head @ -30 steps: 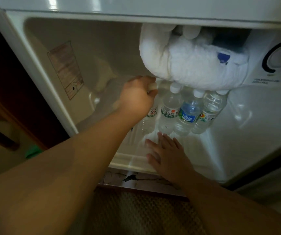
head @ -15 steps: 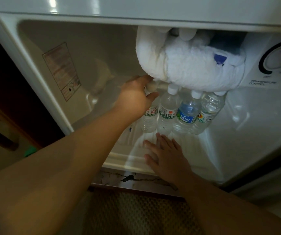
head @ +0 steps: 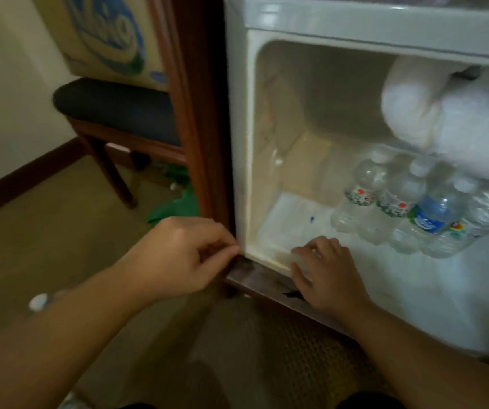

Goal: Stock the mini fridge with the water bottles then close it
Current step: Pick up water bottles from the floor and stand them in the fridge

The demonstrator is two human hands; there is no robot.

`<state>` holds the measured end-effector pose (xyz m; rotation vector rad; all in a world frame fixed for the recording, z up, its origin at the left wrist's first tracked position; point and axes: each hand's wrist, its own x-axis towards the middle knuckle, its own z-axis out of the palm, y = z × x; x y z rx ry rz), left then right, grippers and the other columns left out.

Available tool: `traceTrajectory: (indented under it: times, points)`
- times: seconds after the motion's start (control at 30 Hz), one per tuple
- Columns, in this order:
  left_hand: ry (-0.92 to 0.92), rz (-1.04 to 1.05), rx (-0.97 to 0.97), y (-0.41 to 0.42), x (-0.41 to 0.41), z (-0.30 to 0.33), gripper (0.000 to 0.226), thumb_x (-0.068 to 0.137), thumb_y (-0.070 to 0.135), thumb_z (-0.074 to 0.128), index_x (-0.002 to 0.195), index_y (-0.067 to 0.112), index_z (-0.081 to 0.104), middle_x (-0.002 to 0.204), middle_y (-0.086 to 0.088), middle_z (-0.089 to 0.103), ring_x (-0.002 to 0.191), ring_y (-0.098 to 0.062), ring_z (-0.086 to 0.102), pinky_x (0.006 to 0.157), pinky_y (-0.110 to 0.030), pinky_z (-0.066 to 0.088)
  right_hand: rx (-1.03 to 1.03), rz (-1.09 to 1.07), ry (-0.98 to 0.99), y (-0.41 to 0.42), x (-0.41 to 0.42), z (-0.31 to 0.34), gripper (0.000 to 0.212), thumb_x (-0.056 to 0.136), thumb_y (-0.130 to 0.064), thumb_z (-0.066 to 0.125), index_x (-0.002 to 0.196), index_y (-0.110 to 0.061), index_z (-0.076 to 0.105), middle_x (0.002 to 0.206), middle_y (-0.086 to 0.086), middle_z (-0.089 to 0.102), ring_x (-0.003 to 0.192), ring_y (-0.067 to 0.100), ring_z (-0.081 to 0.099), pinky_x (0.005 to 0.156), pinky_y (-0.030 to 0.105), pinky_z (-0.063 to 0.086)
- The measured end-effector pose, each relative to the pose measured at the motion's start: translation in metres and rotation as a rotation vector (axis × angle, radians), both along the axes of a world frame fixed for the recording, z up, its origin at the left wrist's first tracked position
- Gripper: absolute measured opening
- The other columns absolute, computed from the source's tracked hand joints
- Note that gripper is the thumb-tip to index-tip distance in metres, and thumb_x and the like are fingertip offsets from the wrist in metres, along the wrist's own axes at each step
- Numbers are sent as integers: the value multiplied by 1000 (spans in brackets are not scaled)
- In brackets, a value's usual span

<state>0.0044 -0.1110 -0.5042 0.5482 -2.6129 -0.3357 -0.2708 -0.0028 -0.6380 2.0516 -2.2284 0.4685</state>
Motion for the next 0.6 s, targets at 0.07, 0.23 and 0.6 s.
traceTrajectory:
  times: [0.07, 0.23, 0.6]
  points:
    - [-3, 149, -28, 2, 57, -2, 6, 92, 28, 75, 94, 22, 77, 80, 14, 68, 67, 1, 62, 63, -20, 53, -69, 292, -7, -12, 49, 5, 28, 96, -35, 58, 115, -19, 70, 104, 7, 59, 92, 26, 55, 75, 40, 49]
    - [-41, 621, 67, 22, 190, -14, 14, 93, 39, 70, 104, 31, 73, 78, 21, 66, 69, 7, 63, 63, -24, 57, 56, 744, -117, -41, 172, 6, 23, 101, -34, 57, 115, -20, 68, 97, 2, 59, 76, 20, 57, 62, 40, 51]
    - [-413, 1471, 626, 72, 347, -99, 58, 93, 44, 63, 145, 26, 43, 141, -9, 54, 132, -33, 47, 107, -44, 42, 854, 665, -148, -63, 381, -63, 80, 85, -70, 62, 150, -30, 38, 145, -1, 53, 129, 20, 54, 98, 39, 49]
